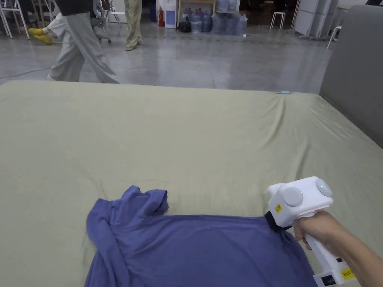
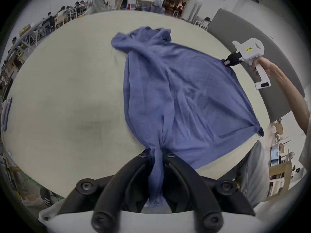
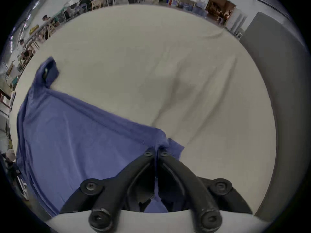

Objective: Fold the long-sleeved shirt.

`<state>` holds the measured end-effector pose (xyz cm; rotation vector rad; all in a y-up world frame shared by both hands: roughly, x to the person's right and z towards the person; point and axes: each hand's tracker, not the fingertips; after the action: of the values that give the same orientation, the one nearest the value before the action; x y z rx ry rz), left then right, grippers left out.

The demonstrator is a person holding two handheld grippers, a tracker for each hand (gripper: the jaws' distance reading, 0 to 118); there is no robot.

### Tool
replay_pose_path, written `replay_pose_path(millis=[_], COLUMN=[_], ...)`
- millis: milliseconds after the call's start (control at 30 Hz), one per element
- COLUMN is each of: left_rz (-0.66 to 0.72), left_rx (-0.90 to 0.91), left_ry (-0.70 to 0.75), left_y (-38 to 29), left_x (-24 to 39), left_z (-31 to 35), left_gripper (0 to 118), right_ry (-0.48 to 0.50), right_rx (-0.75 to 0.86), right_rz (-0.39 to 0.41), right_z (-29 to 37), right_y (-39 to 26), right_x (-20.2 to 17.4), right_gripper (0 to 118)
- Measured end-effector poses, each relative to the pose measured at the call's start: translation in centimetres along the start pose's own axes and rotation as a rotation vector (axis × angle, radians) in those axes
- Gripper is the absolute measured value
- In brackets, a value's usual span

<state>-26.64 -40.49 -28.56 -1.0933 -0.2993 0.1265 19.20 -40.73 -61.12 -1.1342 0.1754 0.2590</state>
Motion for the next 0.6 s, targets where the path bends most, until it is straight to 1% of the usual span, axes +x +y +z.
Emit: replay_pose_path(millis=[67, 100, 133, 267, 367, 467, 500, 600], left_rz=[-0.001, -0.002, -0.013, -0.045, -0.069, -0.062, -0.063, -0.074], left_rx=[0.040, 0.083, 0.117, 0.246, 0.386, 0.503, 0.548, 0.653], left_ry=[-0.003, -0.008, -0.012, -0.008, 0.008, 0.019, 0.007, 0.023], left_y=[1.1, 1.9, 2.7, 6.8, 10.8, 15.6, 17.3, 23.3], left_x=[-0.1, 0.0, 0.0, 0.6, 0.9, 0.8, 1.0, 1.2], left_z=[1.2, 2.0, 2.7, 5.8, 8.7, 11.9, 13.0, 16.6], left_gripper=[4, 4, 4, 4, 4, 4, 4, 4], right_ry=[0.009, 0.029, 0.044, 0.032, -0.004, -0.007, -0.015, -0.065], right_rx=[0.078, 0.111, 0.145, 0.267, 0.380, 0.473, 0.499, 0.583], right_rz=[-0.042, -0.061, -0.069, -0.063, -0.056, -0.082, -0.078, -0.096], right_z=[3.0, 4.7, 6.4, 13.5, 18.8, 23.8, 25.3, 29.5], right_y=[0.5, 0.7, 1.0, 1.7, 2.6, 3.7, 4.2, 6.6], right_x=[1.1, 1.6, 2.1, 3.3, 4.0, 4.7, 5.0, 6.0], right_gripper=[0, 0, 0, 0, 0, 0, 0, 0])
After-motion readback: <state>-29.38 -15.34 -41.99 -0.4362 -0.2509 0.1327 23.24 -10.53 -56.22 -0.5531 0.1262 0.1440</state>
